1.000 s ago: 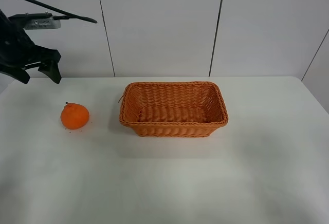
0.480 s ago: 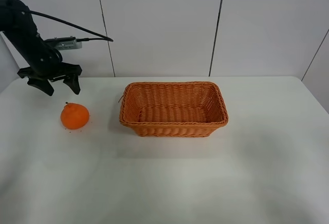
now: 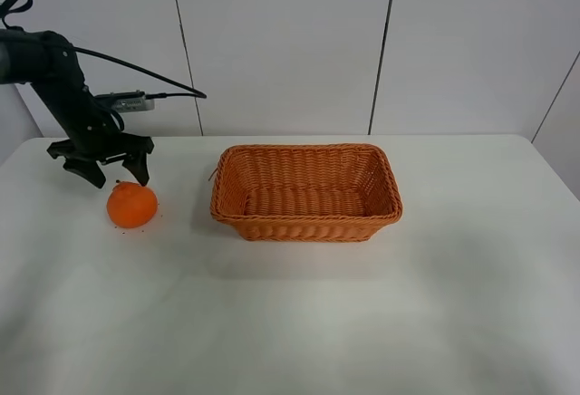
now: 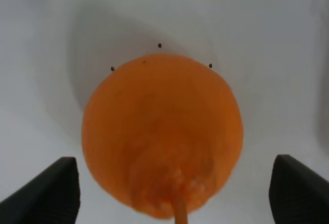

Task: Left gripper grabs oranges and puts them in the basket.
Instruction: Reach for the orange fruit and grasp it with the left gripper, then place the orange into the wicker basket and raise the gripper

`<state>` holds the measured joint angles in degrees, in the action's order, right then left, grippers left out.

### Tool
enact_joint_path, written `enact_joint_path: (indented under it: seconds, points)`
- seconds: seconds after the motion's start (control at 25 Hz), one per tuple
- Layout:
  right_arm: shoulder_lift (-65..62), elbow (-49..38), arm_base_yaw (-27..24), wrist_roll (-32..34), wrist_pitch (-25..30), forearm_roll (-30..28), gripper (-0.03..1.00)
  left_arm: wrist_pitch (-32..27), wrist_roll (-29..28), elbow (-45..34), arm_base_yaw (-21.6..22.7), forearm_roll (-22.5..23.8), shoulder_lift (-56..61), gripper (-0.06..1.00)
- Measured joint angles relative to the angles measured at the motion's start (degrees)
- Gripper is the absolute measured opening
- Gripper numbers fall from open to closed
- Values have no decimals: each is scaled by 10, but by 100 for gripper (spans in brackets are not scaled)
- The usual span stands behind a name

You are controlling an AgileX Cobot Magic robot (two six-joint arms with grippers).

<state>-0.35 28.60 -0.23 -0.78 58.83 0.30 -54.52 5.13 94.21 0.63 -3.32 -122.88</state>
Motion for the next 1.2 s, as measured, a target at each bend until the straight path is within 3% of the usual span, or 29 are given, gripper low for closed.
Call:
enact_joint_path:
  seconds: [0.52,0.64,0.8,0.84,1.2]
  points:
    - [0,0,0,0,0,0,69,13,12,-2,0,-7,-66,84]
    - [0,0,0,0,0,0,69,13,12,-2,0,-5,-68,71]
    - [0,0,0,0,0,0,69,6,12,-2,0,-1,-65,31]
    - [0,0,0,0,0,0,69,4,12,-2,0,2,-65,26]
    - [0,0,0,0,0,0,69,-51,9,35,0,10,-23,23]
